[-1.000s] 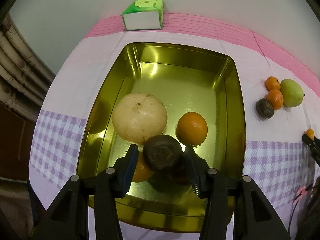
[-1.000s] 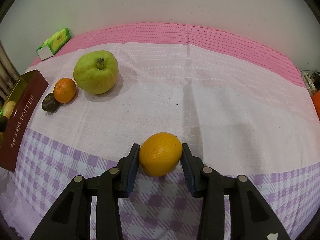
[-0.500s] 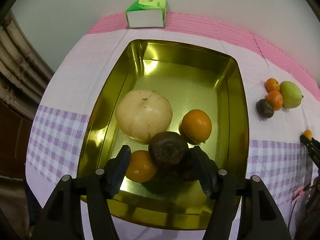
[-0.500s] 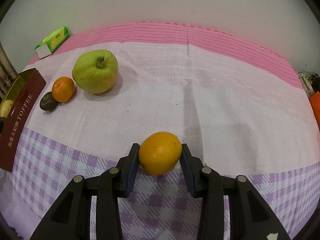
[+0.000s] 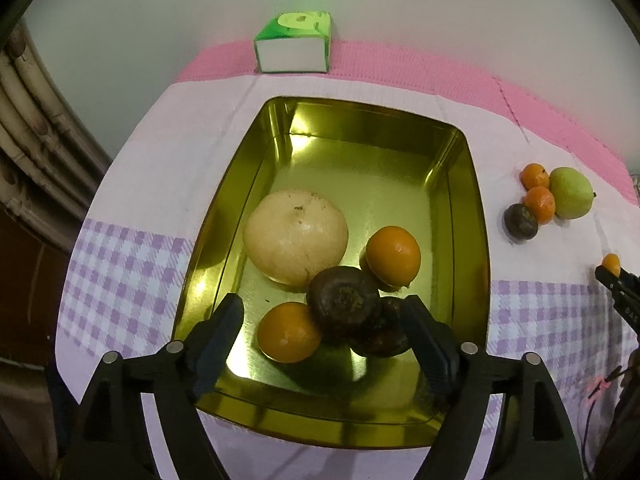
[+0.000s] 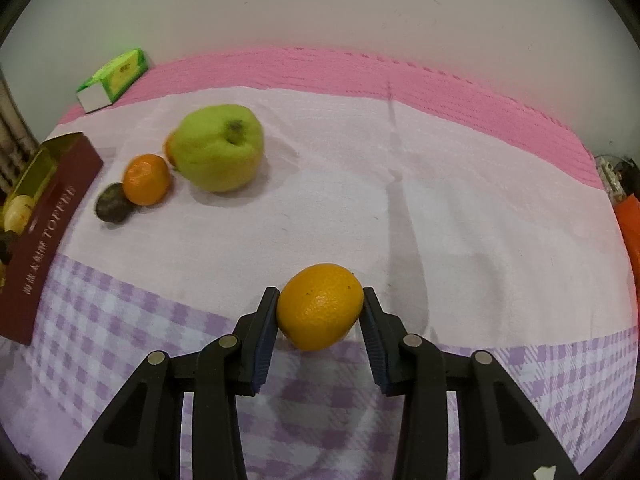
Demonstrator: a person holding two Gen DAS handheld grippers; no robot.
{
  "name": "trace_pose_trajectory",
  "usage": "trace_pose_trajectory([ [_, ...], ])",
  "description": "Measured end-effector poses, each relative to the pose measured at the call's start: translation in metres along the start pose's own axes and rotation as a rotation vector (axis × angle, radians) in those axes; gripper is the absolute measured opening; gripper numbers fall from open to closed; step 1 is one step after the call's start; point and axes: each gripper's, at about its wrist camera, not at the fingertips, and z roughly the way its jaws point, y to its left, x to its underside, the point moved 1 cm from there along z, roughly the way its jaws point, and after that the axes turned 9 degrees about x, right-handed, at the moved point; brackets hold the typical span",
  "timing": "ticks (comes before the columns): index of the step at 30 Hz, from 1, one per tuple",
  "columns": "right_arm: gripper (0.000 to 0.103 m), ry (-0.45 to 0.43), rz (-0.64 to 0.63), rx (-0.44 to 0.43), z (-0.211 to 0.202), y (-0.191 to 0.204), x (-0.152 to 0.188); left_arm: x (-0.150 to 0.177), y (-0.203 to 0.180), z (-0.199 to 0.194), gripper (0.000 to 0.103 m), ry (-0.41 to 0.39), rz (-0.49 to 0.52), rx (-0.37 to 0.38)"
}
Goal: Organize fruits
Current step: 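Carry the orange in the right gripper into the tin and open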
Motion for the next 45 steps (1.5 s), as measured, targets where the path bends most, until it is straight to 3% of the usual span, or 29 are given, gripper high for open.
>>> trace_pose_trajectory([
  [7, 0.037, -0.042, -0.058, -0.091, -0.024, 0.043, -0.018, 0.0, 0.008, -0.022, 0.087, -0.054, -0.008, 0.0],
  [12, 0.037, -0.078, -0.147, -0.186, -0.045, 0.095, -0.032, 0.001, 0.024, -0.036, 0.088, -0.093, -0.04, -0.026],
  [25, 0.037, -0.106, -0.348, -0.337, -0.071, 0.208, -0.042, 0.018, 0.076, -0.051, 0.092, -0.102, -0.171, -0.081],
  [32, 0.037, -0.114, -0.427, -0.358, -0.076, 0.248, -0.04, 0.018, 0.084, -0.047, 0.092, -0.087, -0.202, -0.09],
  [45, 0.037, -0.077, -0.474, -0.329, -0.06, 0.269, -0.04, 0.019, 0.091, -0.043, 0.092, -0.074, -0.224, -0.109],
])
